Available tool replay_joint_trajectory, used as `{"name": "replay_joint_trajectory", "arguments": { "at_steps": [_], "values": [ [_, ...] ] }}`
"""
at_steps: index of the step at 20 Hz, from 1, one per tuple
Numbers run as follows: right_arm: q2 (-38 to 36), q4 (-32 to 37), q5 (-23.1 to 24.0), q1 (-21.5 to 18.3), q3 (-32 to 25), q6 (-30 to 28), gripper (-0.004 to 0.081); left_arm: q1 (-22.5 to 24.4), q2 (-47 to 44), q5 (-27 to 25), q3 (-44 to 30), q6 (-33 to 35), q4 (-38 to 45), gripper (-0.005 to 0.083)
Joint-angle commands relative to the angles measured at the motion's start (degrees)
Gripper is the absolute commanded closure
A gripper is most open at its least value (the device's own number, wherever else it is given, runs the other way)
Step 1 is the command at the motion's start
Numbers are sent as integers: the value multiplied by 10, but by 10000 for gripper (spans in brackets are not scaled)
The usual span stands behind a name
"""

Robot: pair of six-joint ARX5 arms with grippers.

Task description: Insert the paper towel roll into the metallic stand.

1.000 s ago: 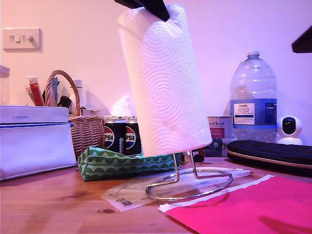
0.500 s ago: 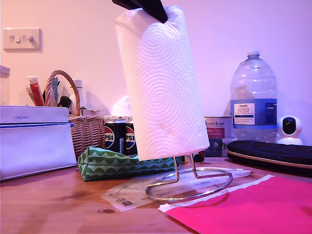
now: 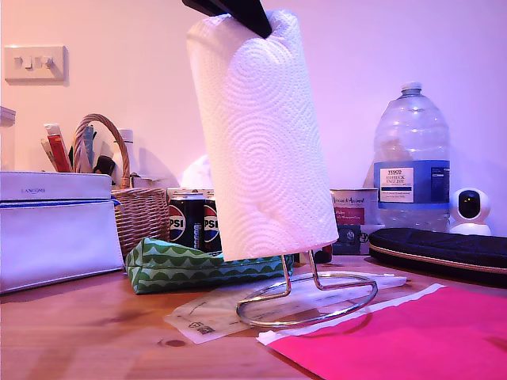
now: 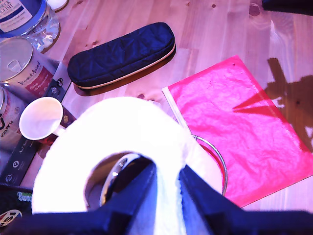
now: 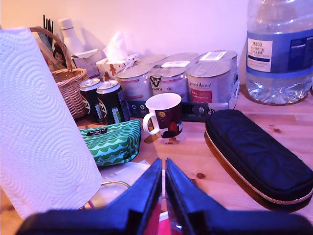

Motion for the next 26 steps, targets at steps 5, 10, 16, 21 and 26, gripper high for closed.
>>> {"name": "replay_joint_trajectory", "arguments": {
  "at_steps": [5,10,16,21,26],
  "values": [
    [3,3,-7,-3,-4,1,783,-26,5,-7,6,9,9,432],
    [3,1,-7,-3,-4,2,783,-40,5,-30,6,9,0,432],
    [3,1,-7,-3,-4,19,783,-40,0,-49,19,9,-39,696],
    [3,11,-20,-2,-4,50,783,-30,-32,-44,34,-17,-65,797],
    [3,30,-14,-2,-4,45,783,15,-43,-30,26,-107,-38,797]
  ]
}}
